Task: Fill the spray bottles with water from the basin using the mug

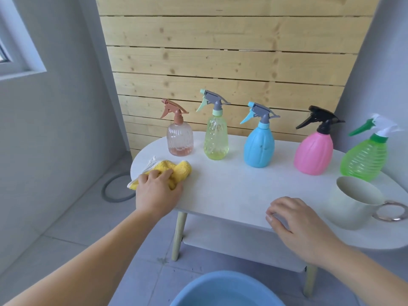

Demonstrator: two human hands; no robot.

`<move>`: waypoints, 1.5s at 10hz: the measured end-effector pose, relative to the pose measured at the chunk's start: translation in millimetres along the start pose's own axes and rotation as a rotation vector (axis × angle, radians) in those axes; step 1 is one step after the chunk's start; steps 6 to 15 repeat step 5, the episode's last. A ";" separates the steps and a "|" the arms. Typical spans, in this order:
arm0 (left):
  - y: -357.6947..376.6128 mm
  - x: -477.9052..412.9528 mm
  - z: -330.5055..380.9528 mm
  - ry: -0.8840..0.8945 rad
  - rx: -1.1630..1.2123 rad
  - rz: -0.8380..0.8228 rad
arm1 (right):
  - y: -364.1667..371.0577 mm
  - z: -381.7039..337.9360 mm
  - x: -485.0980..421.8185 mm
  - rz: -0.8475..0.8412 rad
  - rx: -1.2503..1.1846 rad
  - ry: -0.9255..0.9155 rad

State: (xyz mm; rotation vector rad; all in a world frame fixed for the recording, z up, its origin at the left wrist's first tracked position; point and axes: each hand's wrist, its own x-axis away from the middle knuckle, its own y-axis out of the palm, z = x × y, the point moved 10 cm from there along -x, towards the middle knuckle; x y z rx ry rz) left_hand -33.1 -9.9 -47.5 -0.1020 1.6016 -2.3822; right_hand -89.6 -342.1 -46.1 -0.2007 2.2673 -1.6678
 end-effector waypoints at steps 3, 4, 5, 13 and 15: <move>-3.1 12.3 43.2 0.107 -0.247 0.076 | 0.4 1.9 0.9 -0.050 0.065 0.003; -8.1 1.0 64.3 0.185 -0.248 0.107 | -5.0 0.3 0.7 0.051 0.134 -0.060; -8.9 -6.4 81.5 0.305 -0.149 0.139 | -1.9 2.9 -3.0 0.061 0.086 -0.112; -8.9 -6.4 81.5 0.305 -0.149 0.139 | -1.9 2.9 -3.0 0.061 0.086 -0.112; -8.9 -6.4 81.5 0.305 -0.149 0.139 | -1.9 2.9 -3.0 0.061 0.086 -0.112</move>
